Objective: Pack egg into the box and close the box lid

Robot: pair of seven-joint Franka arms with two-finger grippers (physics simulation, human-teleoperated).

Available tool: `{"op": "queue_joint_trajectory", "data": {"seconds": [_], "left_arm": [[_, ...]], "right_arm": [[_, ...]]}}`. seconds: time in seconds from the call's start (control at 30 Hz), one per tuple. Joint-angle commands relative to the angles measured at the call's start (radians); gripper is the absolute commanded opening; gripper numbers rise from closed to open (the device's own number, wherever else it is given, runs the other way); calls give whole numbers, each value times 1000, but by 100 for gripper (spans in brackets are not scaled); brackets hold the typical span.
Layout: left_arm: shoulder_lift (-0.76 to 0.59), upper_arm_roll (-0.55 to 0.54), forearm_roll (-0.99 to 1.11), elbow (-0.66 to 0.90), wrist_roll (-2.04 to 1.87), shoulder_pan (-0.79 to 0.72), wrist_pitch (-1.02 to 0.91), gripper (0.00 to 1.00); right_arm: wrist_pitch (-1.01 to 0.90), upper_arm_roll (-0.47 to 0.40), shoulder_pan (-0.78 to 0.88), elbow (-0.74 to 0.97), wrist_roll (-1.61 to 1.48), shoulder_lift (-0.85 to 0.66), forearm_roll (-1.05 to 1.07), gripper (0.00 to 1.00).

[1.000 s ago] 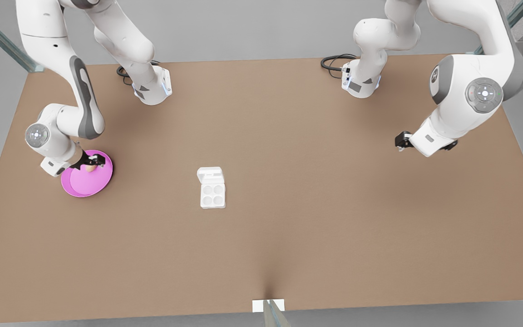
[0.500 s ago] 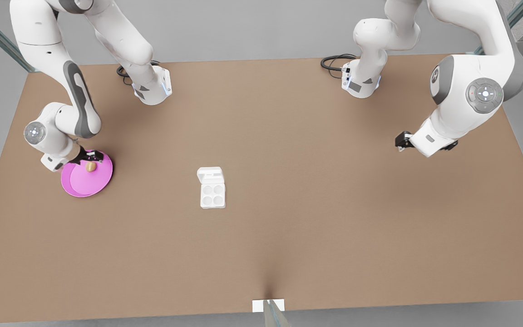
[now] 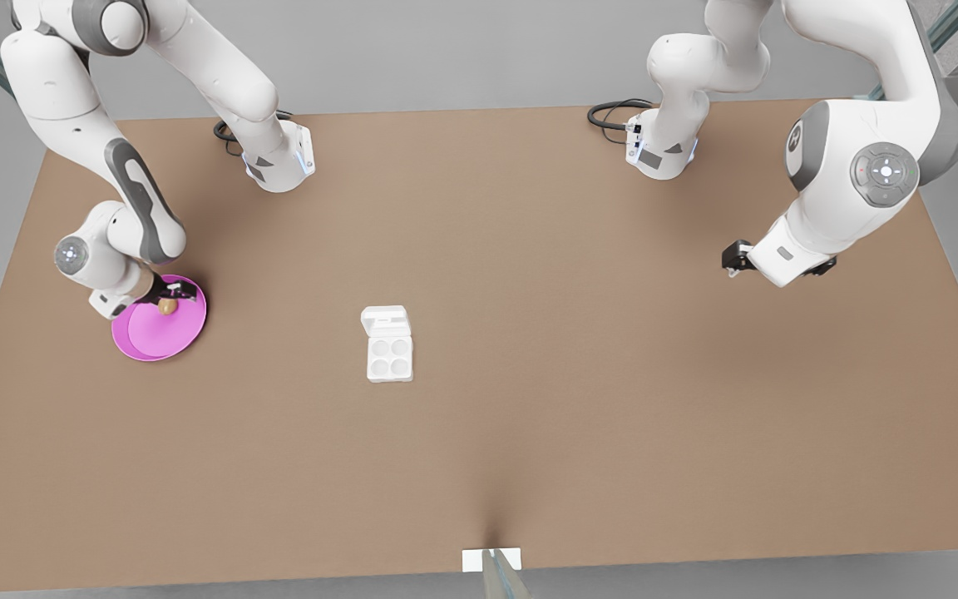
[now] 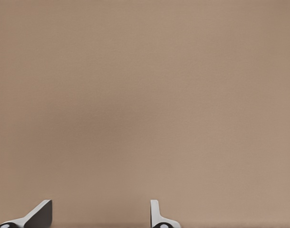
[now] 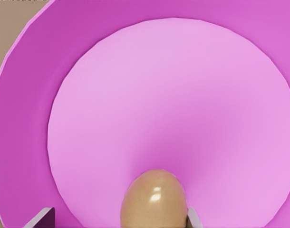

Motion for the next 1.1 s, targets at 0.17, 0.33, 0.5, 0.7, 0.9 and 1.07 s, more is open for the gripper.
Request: {"op": "queue_joint_trajectory", "data": {"seconds": [0.17,0.33,0.5,0.7,0.9,1.07], "left_arm": [[0,0,0,0,0,3,-1,100],[0,0,1,0,0,3,1,100],[0,0,1,0,1,3,1,100],[2,-3,1,0,0,-24,-1,100],[2,-3,1,0,0,-26,-1,100],[2,-3,1,0,0,-27,-1,100]], "right_arm": [[37,2,11,13,-62,24,1,100],[56,2,10,14,-62,38,1,100],[56,2,10,17,-88,38,1,46],[56,2,17,36,-89,46,1,41],[55,7,20,45,-89,46,3,39],[49,53,8,68,-89,33,3,39]]}}
